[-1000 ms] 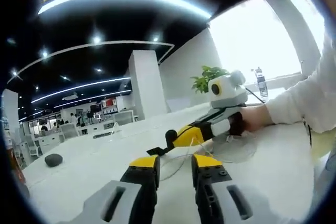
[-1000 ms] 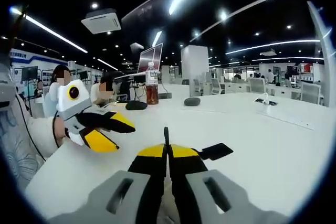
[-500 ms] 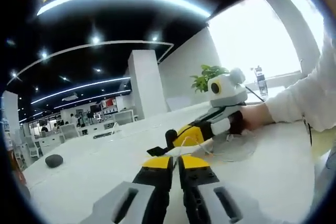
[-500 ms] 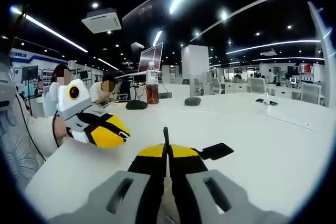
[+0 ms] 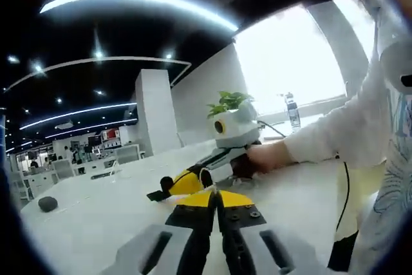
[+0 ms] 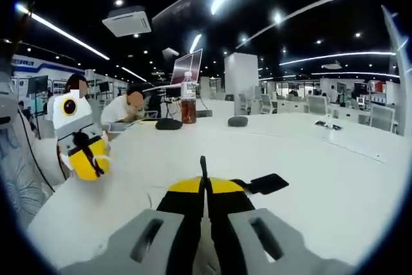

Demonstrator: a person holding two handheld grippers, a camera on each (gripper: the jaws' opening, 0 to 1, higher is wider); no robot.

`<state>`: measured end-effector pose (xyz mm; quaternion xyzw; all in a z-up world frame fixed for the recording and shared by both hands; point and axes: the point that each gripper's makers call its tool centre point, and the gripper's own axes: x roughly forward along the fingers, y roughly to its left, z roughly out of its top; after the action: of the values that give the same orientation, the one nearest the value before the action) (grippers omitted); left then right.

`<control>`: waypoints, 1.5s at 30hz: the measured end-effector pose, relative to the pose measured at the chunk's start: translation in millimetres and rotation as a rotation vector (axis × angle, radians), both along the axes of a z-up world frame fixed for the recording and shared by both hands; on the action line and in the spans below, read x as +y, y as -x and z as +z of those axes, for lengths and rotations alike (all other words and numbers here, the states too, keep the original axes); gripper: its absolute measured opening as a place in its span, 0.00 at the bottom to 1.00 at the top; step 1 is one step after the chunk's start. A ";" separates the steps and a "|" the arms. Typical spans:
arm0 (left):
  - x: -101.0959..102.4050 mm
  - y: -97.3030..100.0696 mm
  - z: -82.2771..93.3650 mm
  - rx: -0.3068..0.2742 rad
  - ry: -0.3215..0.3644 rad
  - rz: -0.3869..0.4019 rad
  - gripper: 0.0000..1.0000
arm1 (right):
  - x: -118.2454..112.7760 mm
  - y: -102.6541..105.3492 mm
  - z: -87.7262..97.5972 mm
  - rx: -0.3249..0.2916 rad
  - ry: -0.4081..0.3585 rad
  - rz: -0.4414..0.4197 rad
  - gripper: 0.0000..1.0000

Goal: Peel open the Velcro strap on the desktop, arrange the wired earphones neatly onto it, and close the Velcro strap to secure them.

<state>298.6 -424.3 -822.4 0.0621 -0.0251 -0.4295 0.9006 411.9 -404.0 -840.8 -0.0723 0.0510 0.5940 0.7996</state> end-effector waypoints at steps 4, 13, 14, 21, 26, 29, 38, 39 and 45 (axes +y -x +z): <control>-10.7 12.1 8.5 0.011 0.067 -0.084 0.06 | -1.3 -3.8 -5.5 -0.048 0.075 -0.016 0.03; -14.3 8.8 -0.4 0.056 0.060 -0.131 0.06 | 0.5 -3.7 -14.1 -0.114 0.161 -0.007 0.04; -12.7 9.0 1.2 0.058 0.074 -0.132 0.06 | 0.7 -3.8 -15.0 -0.121 0.164 -0.003 0.04; -8.8 8.8 6.9 0.061 0.122 -0.124 0.06 | 1.2 -4.5 -12.5 -0.088 0.126 0.008 0.11; -11.4 11.5 2.1 0.057 0.088 -0.125 0.06 | 2.2 2.7 2.5 -0.051 0.028 0.026 0.18; -12.4 12.3 -0.6 0.053 0.067 -0.132 0.06 | -3.1 -3.3 21.9 0.002 -0.100 0.021 0.19; -12.8 11.8 -0.3 0.056 0.073 -0.129 0.06 | -17.1 -55.9 21.7 0.027 -0.131 -0.176 0.11; -12.6 11.5 -0.6 0.056 0.071 -0.127 0.06 | -16.2 -61.2 18.0 0.011 -0.111 -0.185 0.09; -10.3 9.7 -0.6 0.052 0.067 -0.113 0.06 | -8.5 -81.8 11.6 0.038 -0.090 -0.210 0.03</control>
<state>289.0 -434.7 -823.0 0.0192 -0.0198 -0.4800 0.8769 493.7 -412.5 -829.3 -0.0193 0.0468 0.5099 0.8588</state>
